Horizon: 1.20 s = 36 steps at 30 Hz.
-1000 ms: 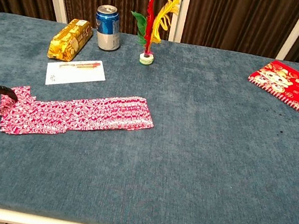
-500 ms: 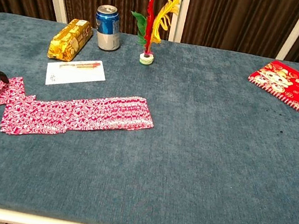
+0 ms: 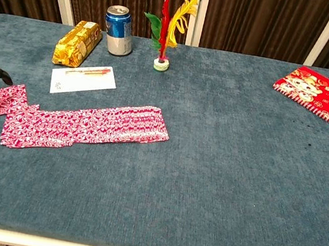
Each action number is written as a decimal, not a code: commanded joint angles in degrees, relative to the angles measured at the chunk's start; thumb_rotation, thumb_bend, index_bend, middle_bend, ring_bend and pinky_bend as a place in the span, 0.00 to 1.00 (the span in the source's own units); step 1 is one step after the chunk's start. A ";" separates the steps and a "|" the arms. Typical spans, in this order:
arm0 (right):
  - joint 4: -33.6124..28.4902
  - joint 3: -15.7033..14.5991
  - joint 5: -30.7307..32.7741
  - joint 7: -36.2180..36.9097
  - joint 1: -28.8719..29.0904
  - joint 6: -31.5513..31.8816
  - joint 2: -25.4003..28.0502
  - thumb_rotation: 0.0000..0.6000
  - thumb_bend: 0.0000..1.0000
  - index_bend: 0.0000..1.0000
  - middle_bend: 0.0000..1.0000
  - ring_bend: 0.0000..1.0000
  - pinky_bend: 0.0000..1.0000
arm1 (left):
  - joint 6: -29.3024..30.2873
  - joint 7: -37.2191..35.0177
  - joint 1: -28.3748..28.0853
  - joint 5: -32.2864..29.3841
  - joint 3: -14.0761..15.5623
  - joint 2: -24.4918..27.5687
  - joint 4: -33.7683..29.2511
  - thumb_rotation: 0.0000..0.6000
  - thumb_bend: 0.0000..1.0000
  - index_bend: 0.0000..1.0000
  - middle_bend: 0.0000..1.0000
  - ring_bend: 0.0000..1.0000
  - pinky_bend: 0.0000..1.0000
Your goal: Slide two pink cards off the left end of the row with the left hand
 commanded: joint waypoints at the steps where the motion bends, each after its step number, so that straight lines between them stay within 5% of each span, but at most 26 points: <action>1: 0.25 -0.07 0.07 0.18 0.08 -0.22 -0.19 1.00 0.24 0.00 0.00 0.00 0.00 | 0.27 0.86 0.31 0.55 1.01 0.42 -1.50 1.00 0.81 0.16 0.86 0.83 0.83; 26: 0.71 -0.12 0.33 0.26 0.08 -0.25 -0.28 1.00 0.24 0.00 0.00 0.00 0.00 | -3.98 -3.28 -1.14 -2.46 0.33 -2.97 6.61 1.00 0.81 0.18 0.86 0.83 0.83; 36: 0.59 0.02 0.66 -0.14 0.31 -0.49 -0.28 1.00 0.24 0.00 0.00 0.00 0.00 | -1.12 -7.34 -0.47 1.76 0.17 -3.63 7.41 1.00 0.81 0.18 0.85 0.83 0.83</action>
